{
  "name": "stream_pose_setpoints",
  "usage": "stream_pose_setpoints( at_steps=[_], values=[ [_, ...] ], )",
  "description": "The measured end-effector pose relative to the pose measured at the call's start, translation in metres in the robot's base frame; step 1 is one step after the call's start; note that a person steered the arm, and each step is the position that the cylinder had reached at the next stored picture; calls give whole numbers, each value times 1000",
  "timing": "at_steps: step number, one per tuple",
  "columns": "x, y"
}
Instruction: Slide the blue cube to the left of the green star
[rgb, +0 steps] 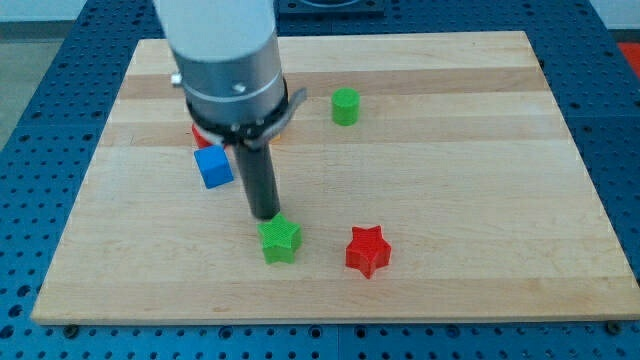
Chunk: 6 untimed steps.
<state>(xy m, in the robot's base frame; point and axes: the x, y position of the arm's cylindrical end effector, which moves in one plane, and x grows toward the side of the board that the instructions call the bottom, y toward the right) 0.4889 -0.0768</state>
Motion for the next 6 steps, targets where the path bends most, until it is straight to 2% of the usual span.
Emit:
stream_pose_setpoints(
  at_steps=[1, 2, 3, 4, 6],
  values=[
    [-58, 1],
    [-90, -10],
    [-105, -41],
    [-105, -45],
    [-65, -69]
  ],
)
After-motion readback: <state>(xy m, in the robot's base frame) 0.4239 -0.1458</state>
